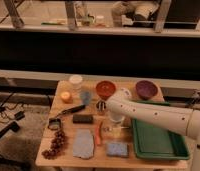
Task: Place fork in red bowl
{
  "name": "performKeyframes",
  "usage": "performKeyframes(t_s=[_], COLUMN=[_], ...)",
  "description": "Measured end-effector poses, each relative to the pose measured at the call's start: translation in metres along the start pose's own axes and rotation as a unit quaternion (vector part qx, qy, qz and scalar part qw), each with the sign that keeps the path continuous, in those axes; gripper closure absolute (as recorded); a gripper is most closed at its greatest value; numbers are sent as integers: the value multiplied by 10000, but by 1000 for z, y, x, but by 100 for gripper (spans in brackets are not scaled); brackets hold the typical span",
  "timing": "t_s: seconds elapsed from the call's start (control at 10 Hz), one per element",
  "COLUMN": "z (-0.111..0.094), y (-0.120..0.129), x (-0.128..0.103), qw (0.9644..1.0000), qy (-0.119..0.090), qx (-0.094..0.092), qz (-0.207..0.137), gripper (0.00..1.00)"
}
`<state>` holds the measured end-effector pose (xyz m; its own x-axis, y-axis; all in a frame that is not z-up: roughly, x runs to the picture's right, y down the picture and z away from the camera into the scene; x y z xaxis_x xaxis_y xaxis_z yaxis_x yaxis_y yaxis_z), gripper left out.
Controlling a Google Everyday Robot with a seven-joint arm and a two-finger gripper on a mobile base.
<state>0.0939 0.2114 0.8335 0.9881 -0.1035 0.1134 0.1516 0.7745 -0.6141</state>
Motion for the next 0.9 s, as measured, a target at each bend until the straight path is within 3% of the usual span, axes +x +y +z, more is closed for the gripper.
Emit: performKeyframes(t_s=[0.9], z=[8], y=[4], x=[22], qw=[9995], qy=[68], qx=[-52], qz=[318], gripper=[20])
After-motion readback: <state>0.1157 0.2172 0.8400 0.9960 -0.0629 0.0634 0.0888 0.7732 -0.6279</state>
